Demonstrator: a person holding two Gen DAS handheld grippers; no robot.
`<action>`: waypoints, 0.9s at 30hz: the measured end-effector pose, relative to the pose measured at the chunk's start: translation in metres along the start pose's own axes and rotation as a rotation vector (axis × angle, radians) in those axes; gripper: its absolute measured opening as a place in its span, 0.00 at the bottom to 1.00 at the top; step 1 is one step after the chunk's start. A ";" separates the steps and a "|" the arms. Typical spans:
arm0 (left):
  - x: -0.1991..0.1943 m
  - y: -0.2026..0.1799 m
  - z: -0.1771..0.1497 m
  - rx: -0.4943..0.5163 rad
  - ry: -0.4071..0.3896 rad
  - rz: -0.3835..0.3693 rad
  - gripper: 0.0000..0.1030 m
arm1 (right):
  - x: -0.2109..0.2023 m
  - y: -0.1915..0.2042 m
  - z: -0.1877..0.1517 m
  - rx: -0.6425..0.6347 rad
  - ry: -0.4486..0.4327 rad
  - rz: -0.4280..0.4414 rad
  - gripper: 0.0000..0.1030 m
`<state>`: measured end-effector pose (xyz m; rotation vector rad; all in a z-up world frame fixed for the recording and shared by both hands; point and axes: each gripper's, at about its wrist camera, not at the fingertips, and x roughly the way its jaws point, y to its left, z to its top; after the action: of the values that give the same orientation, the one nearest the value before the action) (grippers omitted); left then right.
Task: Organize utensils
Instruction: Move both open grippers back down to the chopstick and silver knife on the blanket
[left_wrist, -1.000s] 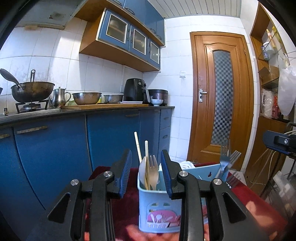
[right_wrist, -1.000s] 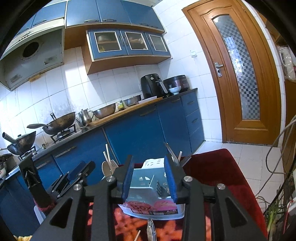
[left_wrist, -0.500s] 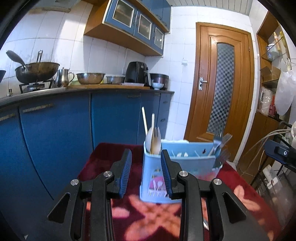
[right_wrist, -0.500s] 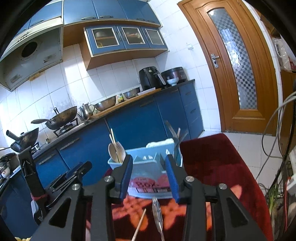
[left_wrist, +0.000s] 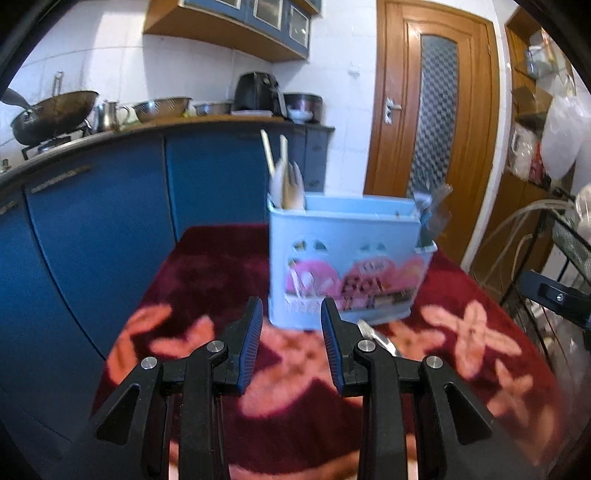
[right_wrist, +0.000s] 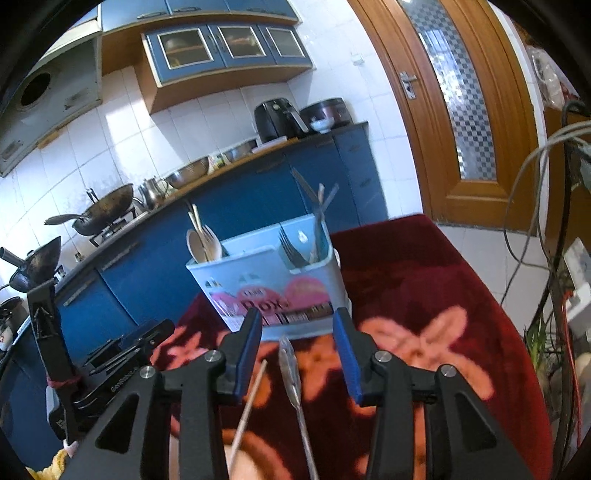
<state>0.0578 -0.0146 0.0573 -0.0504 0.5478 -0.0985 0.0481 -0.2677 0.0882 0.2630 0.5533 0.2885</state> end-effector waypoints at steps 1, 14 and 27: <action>0.003 -0.002 -0.001 0.006 0.019 -0.007 0.32 | 0.001 -0.003 -0.004 0.005 0.010 -0.004 0.42; 0.035 -0.022 -0.025 0.016 0.192 -0.038 0.32 | 0.009 -0.026 -0.034 0.041 0.080 -0.034 0.45; 0.065 -0.038 -0.035 0.022 0.349 -0.097 0.32 | 0.009 -0.042 -0.047 0.037 0.100 -0.069 0.46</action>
<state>0.0911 -0.0601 -0.0033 -0.0382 0.8933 -0.2105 0.0378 -0.2961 0.0321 0.2652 0.6659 0.2254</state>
